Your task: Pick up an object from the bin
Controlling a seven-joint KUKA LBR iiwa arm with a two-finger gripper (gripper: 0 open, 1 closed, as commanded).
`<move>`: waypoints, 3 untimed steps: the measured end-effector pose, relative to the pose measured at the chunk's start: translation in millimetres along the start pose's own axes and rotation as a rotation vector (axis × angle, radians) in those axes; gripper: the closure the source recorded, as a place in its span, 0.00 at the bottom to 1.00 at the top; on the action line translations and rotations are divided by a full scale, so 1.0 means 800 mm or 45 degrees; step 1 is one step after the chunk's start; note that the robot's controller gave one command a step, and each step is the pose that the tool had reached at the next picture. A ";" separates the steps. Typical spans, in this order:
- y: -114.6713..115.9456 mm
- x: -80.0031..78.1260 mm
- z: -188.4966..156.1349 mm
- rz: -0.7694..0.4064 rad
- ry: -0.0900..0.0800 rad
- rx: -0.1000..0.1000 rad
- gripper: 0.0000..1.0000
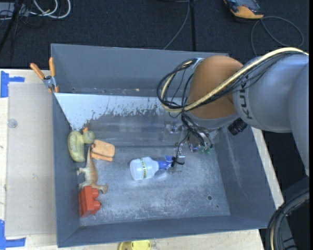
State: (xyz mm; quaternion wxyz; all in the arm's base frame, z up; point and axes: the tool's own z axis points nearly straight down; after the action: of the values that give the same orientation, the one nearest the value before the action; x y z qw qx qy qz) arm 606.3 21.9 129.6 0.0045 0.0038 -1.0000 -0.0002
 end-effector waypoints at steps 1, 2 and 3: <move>0.000 -0.002 -0.006 0.000 -0.009 0.000 0.00; 0.031 0.006 0.028 -0.134 -0.014 0.003 0.00; 0.063 0.020 0.076 -0.347 -0.004 -0.001 0.00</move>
Offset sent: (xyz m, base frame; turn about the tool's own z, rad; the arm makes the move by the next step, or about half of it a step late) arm -0.0172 0.0585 -0.0596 -0.2376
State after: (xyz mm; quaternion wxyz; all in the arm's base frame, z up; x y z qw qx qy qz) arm 589.6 72.2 68.6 0.0027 0.1397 -0.9902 -0.0014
